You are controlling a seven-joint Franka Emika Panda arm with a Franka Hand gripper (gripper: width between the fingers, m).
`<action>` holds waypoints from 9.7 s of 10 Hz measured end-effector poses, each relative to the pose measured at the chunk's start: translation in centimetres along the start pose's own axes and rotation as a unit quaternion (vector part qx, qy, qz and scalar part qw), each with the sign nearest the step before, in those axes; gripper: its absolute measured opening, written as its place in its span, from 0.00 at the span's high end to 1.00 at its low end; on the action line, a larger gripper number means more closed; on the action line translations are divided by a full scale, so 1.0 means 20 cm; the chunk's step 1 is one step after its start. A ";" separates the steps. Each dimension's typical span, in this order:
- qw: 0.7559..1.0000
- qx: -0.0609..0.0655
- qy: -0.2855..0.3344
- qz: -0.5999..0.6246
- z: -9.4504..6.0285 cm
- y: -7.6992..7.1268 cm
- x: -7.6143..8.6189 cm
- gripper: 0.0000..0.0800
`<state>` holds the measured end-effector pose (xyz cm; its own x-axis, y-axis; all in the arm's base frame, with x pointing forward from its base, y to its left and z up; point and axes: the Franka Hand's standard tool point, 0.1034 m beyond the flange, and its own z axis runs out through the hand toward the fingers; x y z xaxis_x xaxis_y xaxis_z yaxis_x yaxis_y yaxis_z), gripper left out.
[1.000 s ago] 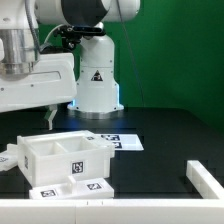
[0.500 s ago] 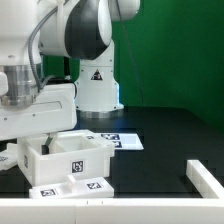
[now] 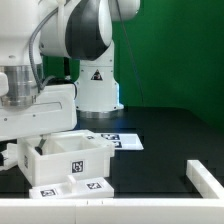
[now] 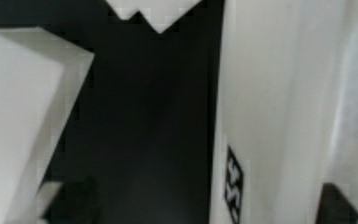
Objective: Assemble cabinet
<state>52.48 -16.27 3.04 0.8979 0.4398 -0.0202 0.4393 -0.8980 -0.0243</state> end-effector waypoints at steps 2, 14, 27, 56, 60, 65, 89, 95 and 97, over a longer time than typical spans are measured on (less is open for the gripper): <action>1.000 0.000 0.000 0.000 0.00 0.00 0.00 0.53; 0.995 0.009 0.006 -0.104 -0.24 -0.17 0.17 0.89; 0.920 -0.059 0.035 -0.386 -0.27 -0.54 0.54 0.89; 0.858 -0.079 0.063 -0.504 -0.06 -0.77 1.10 0.88; 0.842 -0.083 0.044 -0.532 -0.04 -0.79 1.13 0.87; 0.843 -0.076 0.037 -0.532 -0.03 -0.79 1.13 0.87; 0.948 -0.080 0.069 -0.300 -0.31 -0.37 0.90 0.00; 0.994 -0.050 0.090 -0.047 -0.25 -0.30 0.84 0.00; 0.994 -0.032 0.094 0.036 -0.22 -0.25 0.79 0.00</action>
Offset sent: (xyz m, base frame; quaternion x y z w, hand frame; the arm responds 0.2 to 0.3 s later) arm 0.0000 0.0000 0.0000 0.0000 0.0000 0.0000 1.0000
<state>64.59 -4.93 7.20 0.9141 0.3692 0.1675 0.3690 -0.9288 0.0334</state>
